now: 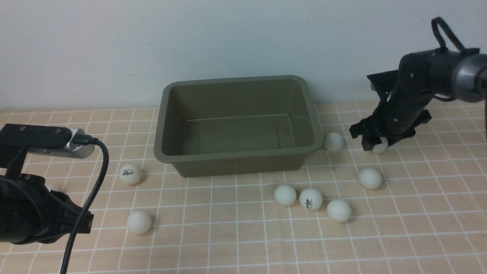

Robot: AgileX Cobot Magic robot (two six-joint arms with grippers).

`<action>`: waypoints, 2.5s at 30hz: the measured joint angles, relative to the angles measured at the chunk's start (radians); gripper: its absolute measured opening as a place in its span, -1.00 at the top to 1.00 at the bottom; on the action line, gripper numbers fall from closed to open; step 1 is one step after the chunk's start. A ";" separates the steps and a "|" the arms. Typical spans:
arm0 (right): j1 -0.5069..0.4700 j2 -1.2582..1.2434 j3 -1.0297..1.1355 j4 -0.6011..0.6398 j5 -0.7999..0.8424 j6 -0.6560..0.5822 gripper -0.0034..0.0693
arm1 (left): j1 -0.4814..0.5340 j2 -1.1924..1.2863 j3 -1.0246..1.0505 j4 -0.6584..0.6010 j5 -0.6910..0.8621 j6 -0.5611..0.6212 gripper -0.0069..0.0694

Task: Put the table tennis balls into the box on the light coffee tablecloth.
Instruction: 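Reach for and grasp a ping pong ball on the table, then release the ping pong ball into the bin and lift the gripper away, then reach for and grasp a ping pong ball on the table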

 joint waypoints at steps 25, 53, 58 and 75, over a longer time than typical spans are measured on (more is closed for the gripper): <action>0.253 0.037 -0.326 0.457 0.157 -0.263 -0.10 | 0.000 0.000 0.000 0.000 0.000 0.000 1.00; 0.122 0.045 -0.521 0.105 0.340 -0.089 -0.49 | 0.000 0.000 0.000 0.004 0.000 0.000 1.00; 0.085 0.045 -0.435 0.148 0.343 -0.099 -0.49 | 0.000 0.000 0.000 0.004 0.000 0.000 1.00; 0.085 0.111 -0.352 0.204 0.335 -0.118 -0.49 | 0.000 0.000 0.000 0.004 0.000 0.000 1.00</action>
